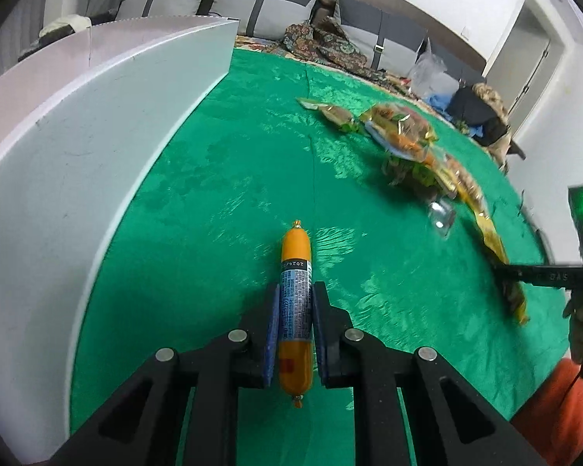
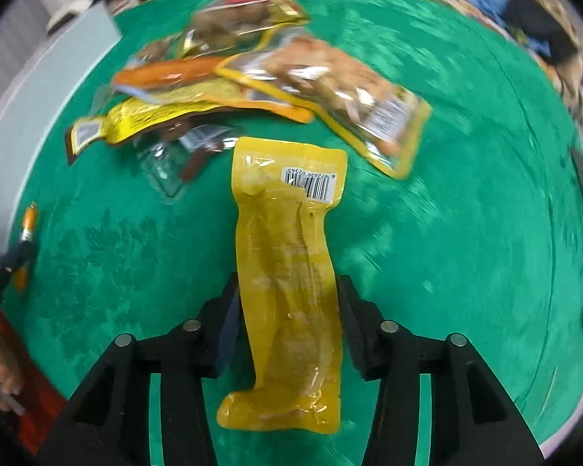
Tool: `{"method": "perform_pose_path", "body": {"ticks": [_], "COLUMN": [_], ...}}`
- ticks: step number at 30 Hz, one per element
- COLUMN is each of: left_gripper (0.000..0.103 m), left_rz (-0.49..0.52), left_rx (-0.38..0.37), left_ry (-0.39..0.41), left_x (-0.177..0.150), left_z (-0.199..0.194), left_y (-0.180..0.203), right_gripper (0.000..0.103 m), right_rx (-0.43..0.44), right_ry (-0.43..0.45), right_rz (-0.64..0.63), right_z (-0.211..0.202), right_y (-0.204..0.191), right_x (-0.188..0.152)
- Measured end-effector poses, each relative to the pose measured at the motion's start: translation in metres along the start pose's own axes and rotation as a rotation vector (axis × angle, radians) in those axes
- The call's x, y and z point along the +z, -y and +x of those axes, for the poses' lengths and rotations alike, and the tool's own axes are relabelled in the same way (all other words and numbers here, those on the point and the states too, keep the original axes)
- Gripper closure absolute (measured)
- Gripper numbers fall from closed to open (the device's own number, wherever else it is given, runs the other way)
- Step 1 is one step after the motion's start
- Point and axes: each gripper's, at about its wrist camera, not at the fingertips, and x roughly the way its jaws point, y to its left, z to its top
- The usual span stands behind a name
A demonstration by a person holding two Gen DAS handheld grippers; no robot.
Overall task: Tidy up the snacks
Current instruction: 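Carry the sausage and yellow bag into the white box and release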
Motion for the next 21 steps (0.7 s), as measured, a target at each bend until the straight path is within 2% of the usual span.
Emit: {"method": "perform_pose_path", "body": {"ticks": [1,4,7,11,14,16,18,19,21], "left_gripper": [0.088,0.088,0.088,0.088,0.088,0.088,0.088,0.088,0.088], "left_rz": [-0.004,-0.021,-0.066,-0.123,-0.166,-0.198,-0.239,-0.254,-0.277], "left_rx": [-0.010,-0.039,-0.080,-0.146,-0.170,-0.162,-0.138,-0.116,-0.022], "left_ry": [0.003,0.017,0.038,0.091,0.163,0.209,0.246,0.254,0.259], "left_x": [0.000,0.002,0.006,0.016,0.029,0.039,0.051,0.055,0.066], "left_z": [-0.002,-0.009,-0.023,-0.055,-0.089,-0.108,-0.126,-0.130,-0.141], "left_y": [0.001,0.002,0.003,0.000,-0.013,-0.030,-0.058,-0.072,-0.107], "right_gripper": [0.061,0.061,0.061,0.061,0.061,0.060,0.060,0.060,0.060], "right_rx": [0.023,0.171,0.231,0.386,0.505,0.547,0.611,0.638,0.696], "right_ry": [0.004,0.030,0.049,0.079,0.114,0.126,0.133,0.134,0.135], "right_rz": [0.035,0.191,0.264,0.358,0.347,0.312,0.263,0.235,0.161], "right_z": [-0.005,-0.020,-0.031,-0.045,-0.068,-0.075,-0.087,-0.093,-0.103], "right_y": [0.008,0.036,0.051,0.055,0.032,0.011,-0.027,-0.045,-0.097], "right_x": [-0.003,-0.017,-0.026,-0.030,-0.023,-0.011,0.006,0.013,0.031]}}
